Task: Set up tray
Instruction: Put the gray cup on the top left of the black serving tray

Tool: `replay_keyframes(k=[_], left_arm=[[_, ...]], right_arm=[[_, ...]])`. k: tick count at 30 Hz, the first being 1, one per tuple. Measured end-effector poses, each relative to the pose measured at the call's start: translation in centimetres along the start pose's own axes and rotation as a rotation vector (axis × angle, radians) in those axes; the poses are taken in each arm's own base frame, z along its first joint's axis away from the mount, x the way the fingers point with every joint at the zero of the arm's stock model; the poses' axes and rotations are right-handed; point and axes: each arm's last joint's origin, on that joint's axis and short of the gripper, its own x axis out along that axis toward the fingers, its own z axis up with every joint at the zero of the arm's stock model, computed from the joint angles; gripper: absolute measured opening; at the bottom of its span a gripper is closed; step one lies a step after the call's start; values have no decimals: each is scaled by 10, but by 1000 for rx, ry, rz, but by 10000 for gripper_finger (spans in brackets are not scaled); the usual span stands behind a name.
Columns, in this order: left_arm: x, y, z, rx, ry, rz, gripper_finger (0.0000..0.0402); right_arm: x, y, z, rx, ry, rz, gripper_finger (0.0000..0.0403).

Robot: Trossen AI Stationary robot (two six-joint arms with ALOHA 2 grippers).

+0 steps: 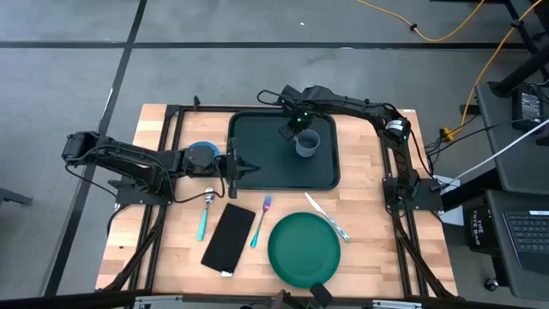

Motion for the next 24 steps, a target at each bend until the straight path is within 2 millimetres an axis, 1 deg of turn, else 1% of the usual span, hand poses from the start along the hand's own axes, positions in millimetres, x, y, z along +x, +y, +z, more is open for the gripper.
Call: replay_keyframes(k=[4, 8, 13, 16, 20, 24], left_arm=[[0, 0, 0, -2, 0, 0, 4], [0, 0, 0, -5, 0, 0, 5], [0, 0, 0, -5, 0, 0, 8], [0, 0, 0, -5, 0, 0, 6], [0, 0, 0, -10, 1, 0, 3], [0, 0, -2, -54, 15, -4, 2]], right_arm=[[0, 0, 1, -2, -7, 2, 85], [0, 0, -1, -59, 7, -1, 85], [0, 0, 1, -76, -12, 4, 85], [-5, 0, 0, -103, -13, 4, 85], [-25, 0, -1, -134, -59, 15, 85], [-59, 1, -8, -213, -119, 17, 85]])
